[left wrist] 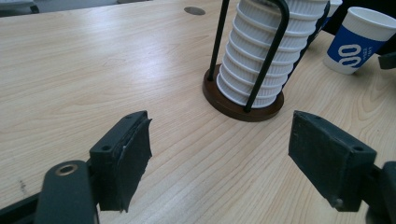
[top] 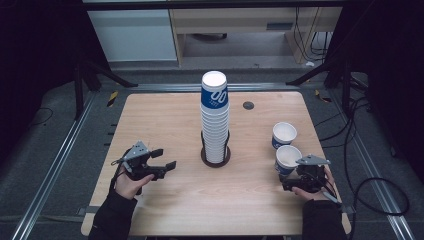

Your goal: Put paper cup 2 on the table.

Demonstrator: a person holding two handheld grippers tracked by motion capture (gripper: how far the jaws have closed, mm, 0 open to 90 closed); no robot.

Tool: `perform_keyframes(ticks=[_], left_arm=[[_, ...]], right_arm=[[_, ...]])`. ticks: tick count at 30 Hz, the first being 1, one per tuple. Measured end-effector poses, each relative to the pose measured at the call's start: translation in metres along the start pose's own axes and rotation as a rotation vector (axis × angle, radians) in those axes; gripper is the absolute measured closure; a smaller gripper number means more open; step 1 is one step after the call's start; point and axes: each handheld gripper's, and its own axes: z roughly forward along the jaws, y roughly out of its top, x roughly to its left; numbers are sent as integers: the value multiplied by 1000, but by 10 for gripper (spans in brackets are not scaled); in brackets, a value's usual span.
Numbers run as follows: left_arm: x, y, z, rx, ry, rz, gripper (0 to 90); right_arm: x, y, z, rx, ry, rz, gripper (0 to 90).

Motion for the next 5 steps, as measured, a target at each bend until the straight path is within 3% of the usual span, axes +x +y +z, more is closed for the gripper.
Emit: perform_keyframes(ticks=[5], left_arm=[[5, -3, 0, 35, 37, -8, 202]], right_arm=[[2, -9, -8, -2, 2, 5, 27]])
